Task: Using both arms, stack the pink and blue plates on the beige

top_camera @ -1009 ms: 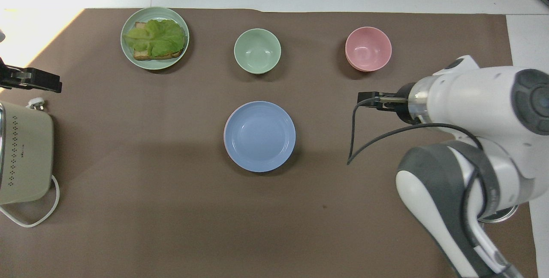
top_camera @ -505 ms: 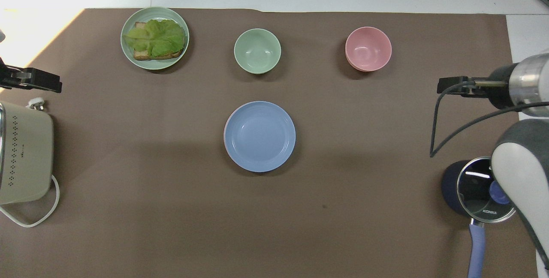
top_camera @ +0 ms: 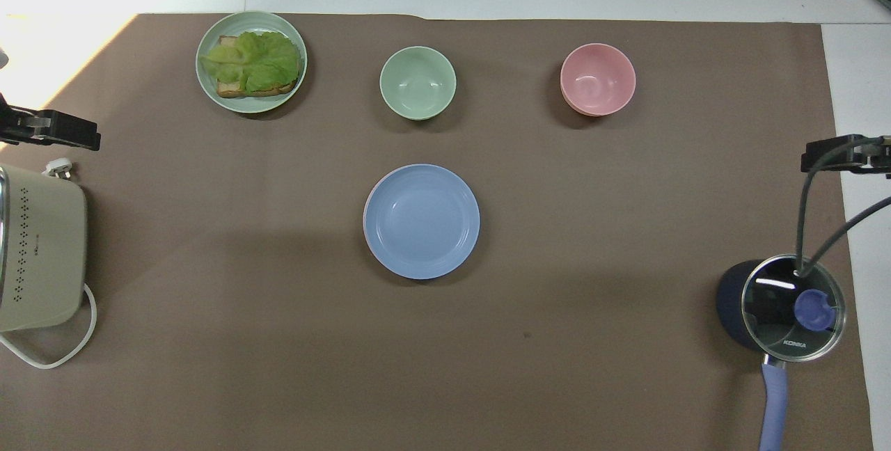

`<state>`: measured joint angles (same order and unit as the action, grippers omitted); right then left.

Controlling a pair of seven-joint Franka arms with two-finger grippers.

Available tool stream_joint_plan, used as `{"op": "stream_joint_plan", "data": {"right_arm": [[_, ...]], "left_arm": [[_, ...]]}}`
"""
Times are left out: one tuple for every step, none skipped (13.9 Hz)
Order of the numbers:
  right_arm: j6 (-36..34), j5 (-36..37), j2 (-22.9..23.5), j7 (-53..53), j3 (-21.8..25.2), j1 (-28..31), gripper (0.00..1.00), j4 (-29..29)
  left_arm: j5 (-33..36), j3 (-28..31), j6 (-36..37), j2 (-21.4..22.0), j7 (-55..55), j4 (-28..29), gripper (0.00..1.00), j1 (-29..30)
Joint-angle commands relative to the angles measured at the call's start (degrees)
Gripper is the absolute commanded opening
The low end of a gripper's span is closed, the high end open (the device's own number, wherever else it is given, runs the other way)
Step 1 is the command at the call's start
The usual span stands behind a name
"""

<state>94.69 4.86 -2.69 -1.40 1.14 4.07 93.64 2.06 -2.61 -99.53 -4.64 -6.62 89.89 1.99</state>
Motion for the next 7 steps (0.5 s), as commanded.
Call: {"op": "stream_joint_plan", "data": {"right_arm": [[-2.14,0.15,0.14,4.99,0.27,0.94,1.00,-1.88],[-2.14,0.06,0.23,5.35,0.27,0.94,1.00,-1.88],[-2.14,0.06,0.23,5.35,0.27,0.94,1.00,-1.88],[-2.40,0.06,0.23,5.35,0.27,0.94,1.00,-1.88],[-3.36,-0.11,0.23,5.35,0.35,1.11,1.00,-1.97],[-3.64,-0.72,0.23,5.44,0.44,1.20,1.00,-1.97],[-3.64,-1.51,0.14,5.27,0.88,1.37,1.00,-1.88]], "left_arm": [[0.93,0.33,0.57,1.13,-0.41,0.73,1.00,-0.23],[0.93,0.33,0.57,1.13,-0.41,0.73,1.00,-0.23],[0.93,0.33,0.57,1.13,-0.41,0.73,1.00,-0.23],[0.93,0.33,0.57,1.13,-0.41,0.73,1.00,-0.23],[0.93,0.33,0.57,1.13,-0.41,0.73,1.00,-0.23],[0.93,0.33,0.57,1.13,-0.41,0.73,1.00,-0.23],[0.93,0.33,0.57,1.13,-0.41,0.73,1.00,-0.23]]}}
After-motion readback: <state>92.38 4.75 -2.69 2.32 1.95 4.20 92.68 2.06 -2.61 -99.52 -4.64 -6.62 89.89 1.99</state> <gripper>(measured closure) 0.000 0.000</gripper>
